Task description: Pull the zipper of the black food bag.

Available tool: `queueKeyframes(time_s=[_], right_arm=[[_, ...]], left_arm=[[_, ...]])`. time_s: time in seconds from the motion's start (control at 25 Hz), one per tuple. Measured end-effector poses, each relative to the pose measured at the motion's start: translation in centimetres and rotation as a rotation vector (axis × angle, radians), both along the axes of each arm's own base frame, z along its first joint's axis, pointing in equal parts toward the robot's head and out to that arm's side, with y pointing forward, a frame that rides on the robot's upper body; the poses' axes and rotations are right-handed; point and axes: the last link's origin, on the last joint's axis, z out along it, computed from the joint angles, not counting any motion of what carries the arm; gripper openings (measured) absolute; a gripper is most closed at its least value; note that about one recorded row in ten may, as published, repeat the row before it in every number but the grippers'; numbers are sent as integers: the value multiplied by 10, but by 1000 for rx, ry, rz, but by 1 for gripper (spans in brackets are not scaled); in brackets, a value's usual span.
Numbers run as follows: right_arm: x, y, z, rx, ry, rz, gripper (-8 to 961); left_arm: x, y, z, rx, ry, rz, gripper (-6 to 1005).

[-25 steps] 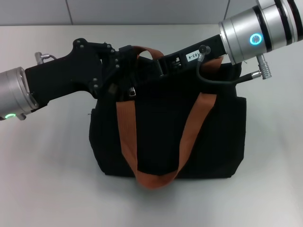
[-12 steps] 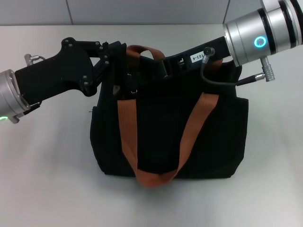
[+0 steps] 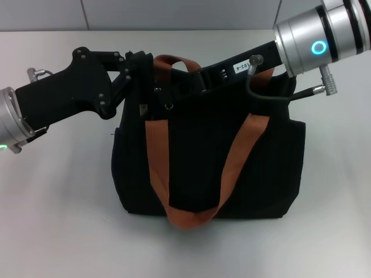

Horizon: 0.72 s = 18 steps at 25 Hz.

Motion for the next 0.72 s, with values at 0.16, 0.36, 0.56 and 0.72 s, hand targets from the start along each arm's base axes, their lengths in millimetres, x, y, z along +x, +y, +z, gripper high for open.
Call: queueKeyframes(time_s=[0.16, 0.36, 0.56, 0.72], right_arm=[[1, -1, 3, 16, -37, 15, -2], [1, 0, 6, 30, -97, 5, -2], [0, 1, 9, 46, -126, -5, -2], [4, 0, 18, 88, -191, -26, -2]], left_arm=[[-4, -3, 2, 8, -7, 14, 102], [-8, -4, 4, 17, -12, 28, 105], [-11, -5, 6, 29, -15, 39, 109], [-15, -6, 10, 46, -18, 52, 112]])
